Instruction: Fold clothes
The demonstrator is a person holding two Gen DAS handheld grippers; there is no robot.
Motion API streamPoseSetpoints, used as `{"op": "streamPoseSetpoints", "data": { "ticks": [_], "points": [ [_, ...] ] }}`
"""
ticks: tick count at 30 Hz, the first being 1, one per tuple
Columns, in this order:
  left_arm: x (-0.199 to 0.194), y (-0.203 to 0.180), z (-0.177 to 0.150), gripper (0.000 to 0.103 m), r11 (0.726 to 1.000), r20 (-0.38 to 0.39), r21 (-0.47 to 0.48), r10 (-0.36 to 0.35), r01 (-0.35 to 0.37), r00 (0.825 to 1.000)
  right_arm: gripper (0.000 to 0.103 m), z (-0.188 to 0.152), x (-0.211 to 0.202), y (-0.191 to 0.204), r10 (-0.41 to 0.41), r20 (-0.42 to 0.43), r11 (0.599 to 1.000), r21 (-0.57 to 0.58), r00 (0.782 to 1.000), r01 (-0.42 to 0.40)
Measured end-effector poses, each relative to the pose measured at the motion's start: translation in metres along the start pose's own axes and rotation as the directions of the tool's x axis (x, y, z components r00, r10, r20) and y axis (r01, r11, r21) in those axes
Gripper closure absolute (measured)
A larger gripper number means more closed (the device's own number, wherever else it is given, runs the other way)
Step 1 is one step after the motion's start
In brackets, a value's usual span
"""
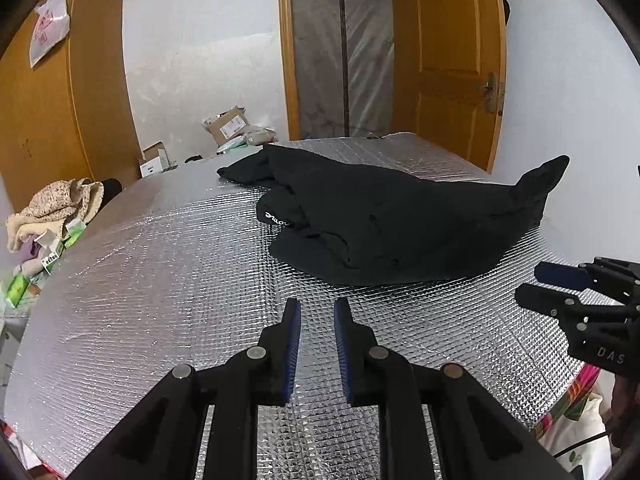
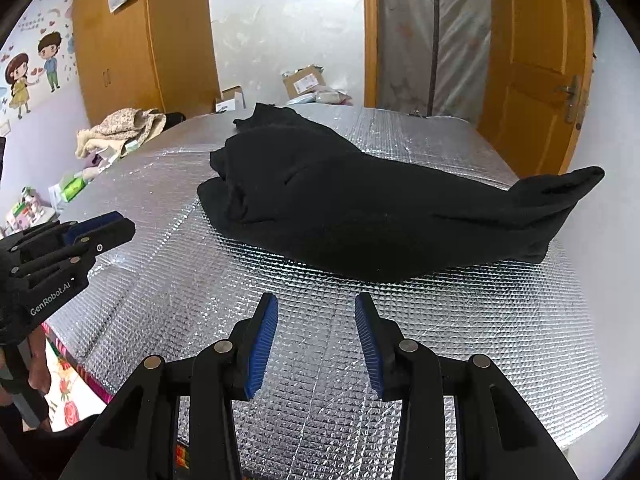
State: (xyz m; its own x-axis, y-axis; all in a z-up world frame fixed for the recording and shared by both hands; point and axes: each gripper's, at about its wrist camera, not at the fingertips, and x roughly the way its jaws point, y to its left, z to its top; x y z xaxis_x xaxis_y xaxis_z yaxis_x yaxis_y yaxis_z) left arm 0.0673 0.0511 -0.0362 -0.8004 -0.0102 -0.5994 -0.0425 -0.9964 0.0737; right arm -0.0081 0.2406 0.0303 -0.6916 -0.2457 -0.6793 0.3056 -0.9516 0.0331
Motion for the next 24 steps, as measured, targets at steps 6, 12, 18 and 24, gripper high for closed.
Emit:
{"op": "streamPoseSetpoints", "data": {
  "ticks": [6, 12, 18, 24],
  "points": [
    [-0.01, -0.003, -0.006, 0.085, 1.0, 0.009, -0.012, -0.009, 0.009, 1.0, 0.061, 0.001, -0.003, 0.002, 0.007, 0.05, 1.0, -0.025, 0.999, -0.006],
    [-0.012, -0.003, -0.011, 0.076, 0.999, 0.004, -0.028, -0.029, 0.029, 1.0, 0.061, 0.004, -0.004, 0.004, 0.022, 0.08, 0.999, -0.041, 0.997, -0.018],
    [-0.009, 0.003, -0.01, 0.07, 0.998, -0.015, -0.041, -0.042, 0.042, 0.999, 0.055, 0.006, 0.001, 0.006, 0.029, 0.067, 0.999, -0.042, 0.997, -0.026],
    [-0.006, 0.015, 0.001, 0.061, 0.998, -0.022, -0.048, -0.052, 0.051, 0.998, 0.055, 0.007, 0.004, 0.009, 0.062, 0.06, 0.997, -0.041, 0.996, -0.059]
  ]
}}
